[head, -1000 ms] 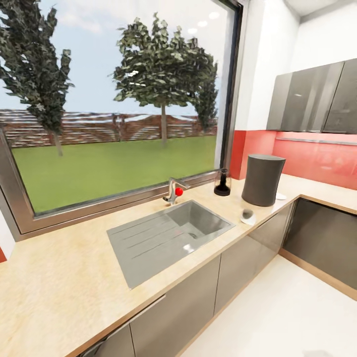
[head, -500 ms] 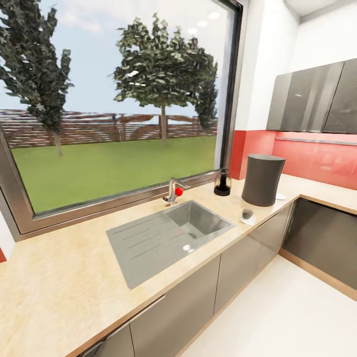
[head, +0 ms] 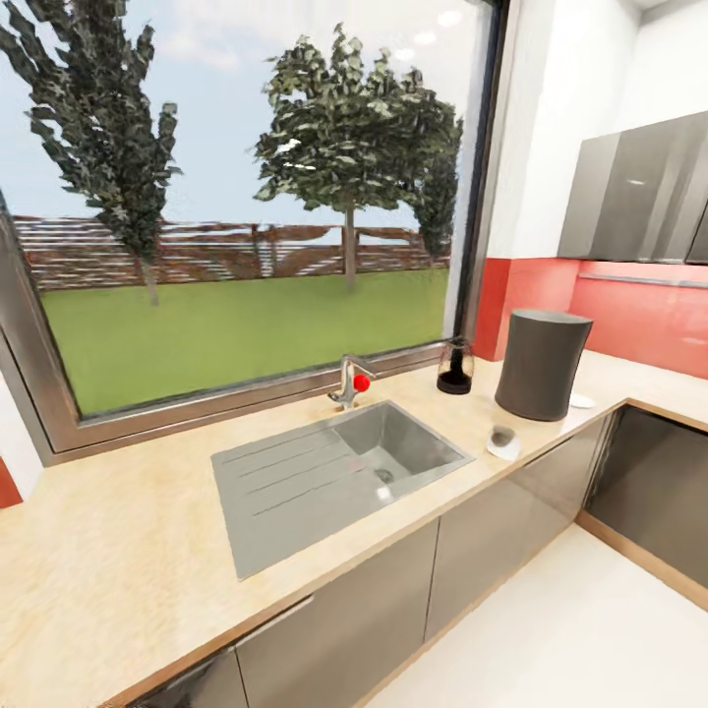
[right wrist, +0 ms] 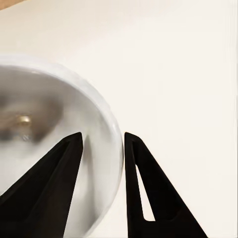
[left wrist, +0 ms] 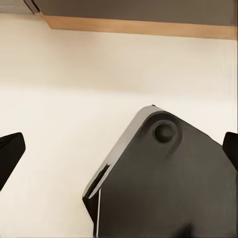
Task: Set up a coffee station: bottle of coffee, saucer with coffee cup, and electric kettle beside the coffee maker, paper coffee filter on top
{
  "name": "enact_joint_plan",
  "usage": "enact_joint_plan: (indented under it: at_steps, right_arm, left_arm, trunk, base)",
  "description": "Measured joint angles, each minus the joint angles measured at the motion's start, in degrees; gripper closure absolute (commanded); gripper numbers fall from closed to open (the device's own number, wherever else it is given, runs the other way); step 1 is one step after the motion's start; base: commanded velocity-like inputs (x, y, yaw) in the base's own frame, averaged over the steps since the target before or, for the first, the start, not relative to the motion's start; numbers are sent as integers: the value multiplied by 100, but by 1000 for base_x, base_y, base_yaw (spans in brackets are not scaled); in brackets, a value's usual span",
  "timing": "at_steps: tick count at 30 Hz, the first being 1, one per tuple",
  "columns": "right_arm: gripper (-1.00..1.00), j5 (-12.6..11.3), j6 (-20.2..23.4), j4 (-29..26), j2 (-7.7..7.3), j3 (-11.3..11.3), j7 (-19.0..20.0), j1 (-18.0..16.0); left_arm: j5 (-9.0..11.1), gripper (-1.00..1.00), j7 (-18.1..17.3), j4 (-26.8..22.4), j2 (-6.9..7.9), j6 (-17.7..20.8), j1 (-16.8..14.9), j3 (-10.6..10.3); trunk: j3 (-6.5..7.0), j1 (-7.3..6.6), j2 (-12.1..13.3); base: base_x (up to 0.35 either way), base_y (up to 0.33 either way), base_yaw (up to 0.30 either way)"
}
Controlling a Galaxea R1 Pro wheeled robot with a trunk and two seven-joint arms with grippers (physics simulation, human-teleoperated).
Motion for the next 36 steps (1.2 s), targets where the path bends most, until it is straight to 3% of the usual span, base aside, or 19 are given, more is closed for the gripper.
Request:
enact_joint_plan:
  at_steps: [11, 27, 36]
  right_arm:
    - [100, 0, 22, 0, -102, -3, -16, -2]
    - [100, 1, 27, 0, -110, -6, -19, -2]
    - [100, 1, 34, 0, -105, -4, -24, -2]
  left_arm:
    - [-21, -100, -59, 28, -24, -37, 0, 2]
    - [-35, -100, -59, 28, -44, -45, 0, 3]
    - [-36, -100, -59, 28, -45, -45, 0, 2]
  trunk:
    - [-8, 0, -1]
    - [-8, 0, -1]
    - [-20, 0, 0]
  base:
    - [107, -270, 57]
    - [107, -270, 1]
    - [106, -270, 174]
